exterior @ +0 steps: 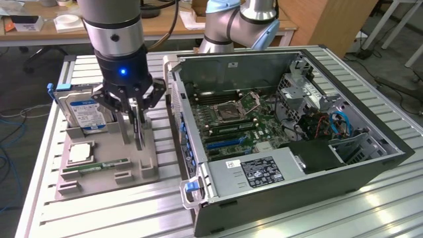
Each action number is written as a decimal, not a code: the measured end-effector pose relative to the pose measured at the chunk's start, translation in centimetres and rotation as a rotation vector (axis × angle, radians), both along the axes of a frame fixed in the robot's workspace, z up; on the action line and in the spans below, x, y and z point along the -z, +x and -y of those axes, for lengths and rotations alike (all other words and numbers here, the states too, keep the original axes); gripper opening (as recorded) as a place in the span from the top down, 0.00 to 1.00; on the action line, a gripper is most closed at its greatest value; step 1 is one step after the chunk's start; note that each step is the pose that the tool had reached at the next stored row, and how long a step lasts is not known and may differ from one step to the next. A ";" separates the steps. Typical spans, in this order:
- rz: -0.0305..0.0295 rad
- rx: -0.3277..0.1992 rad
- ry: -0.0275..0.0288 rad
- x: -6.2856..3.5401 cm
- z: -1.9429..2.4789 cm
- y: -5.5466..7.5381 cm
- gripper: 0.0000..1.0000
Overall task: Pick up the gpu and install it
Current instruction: 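Pick up the gpu and move the gpu toward the slot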
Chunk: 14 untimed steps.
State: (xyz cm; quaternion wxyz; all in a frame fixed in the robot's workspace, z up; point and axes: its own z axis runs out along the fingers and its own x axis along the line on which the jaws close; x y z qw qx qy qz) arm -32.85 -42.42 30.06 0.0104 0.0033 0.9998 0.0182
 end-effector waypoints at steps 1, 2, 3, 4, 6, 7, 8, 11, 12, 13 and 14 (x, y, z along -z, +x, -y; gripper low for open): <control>0.0001 0.000 0.0000 -0.06 0.00 0.0 0.74; 0.0000 0.000 0.0000 -0.11 0.00 0.0 0.74; 0.0000 0.000 0.0000 -0.15 0.00 0.0 0.74; 0.0001 0.000 0.0001 -0.18 0.00 0.0 0.74; -0.0001 0.000 -0.0001 -0.28 0.01 0.0 0.74; -0.0001 0.000 -0.0001 -0.35 0.00 0.0 0.74; -0.0001 0.000 -0.0001 -0.45 0.00 0.0 0.74; 0.0000 0.000 0.0000 -0.66 0.00 0.0 0.74; -0.0001 0.000 0.0000 -0.73 0.01 0.0 0.74; 0.0000 0.000 0.0000 -0.79 0.01 0.0 0.74; 0.0000 0.000 0.0000 -0.85 0.01 0.0 0.74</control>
